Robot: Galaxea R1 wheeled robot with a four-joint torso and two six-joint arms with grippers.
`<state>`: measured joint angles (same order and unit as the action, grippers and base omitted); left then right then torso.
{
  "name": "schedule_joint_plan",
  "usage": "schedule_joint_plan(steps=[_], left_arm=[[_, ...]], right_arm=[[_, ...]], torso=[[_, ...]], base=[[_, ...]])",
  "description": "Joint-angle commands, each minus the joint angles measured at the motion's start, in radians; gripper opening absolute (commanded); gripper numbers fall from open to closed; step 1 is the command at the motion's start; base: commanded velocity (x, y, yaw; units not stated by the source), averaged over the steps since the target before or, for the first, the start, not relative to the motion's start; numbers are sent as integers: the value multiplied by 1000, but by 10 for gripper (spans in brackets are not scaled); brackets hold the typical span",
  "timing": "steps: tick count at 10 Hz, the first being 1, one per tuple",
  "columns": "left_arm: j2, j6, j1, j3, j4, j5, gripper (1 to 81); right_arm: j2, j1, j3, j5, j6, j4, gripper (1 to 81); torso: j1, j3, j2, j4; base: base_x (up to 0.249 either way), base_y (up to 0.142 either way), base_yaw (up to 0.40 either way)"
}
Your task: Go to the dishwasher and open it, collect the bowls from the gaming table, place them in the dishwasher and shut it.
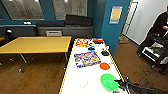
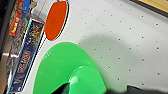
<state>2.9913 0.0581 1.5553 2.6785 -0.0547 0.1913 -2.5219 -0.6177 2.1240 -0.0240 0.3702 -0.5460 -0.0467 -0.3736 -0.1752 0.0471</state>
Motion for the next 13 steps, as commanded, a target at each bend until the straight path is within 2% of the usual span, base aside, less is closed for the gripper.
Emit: schedule_joint_plan(steps=[1,4,5,7,8,10,11,13], left_arm=[[-6,5,-2,-5,7,-58,811],[-6,5,-2,-5,9,-58,811],[-6,5,-2,-5,9,-58,811],[-7,5,-2,-5,9,-58,811],[-7,5,-2,-5,7,-58,811],[-4,5,-7,-6,6,-56,811],[-3,5,-8,-6,1,-53,811],[-6,5,-11,-12,-10,-55,811]], right_arm=[[30,127,2,-27,10,-15,811],[33,117,-3,-14,10,-19,811],[38,109,-12,-13,10,-19,10],[61,101,-27,-13,10,-20,10],[110,107,-76,-14,9,-19,10],[335,153,-282,-34,0,3,10],[475,181,-394,-82,-7,50,10],[695,198,-557,-264,-7,167,10]], torso=[[0,0,0,0],[0,0,0,0],[0,0,0,0],[0,0,0,0],[0,0,0,0],[0,0,0,0],[0,0,0,0],[0,0,0,0]], base=[[0,0,0],[0,0,0],[0,0,0],[0,0,0],[0,0,0],[0,0,0],[0,0,0],[0,0,0]])
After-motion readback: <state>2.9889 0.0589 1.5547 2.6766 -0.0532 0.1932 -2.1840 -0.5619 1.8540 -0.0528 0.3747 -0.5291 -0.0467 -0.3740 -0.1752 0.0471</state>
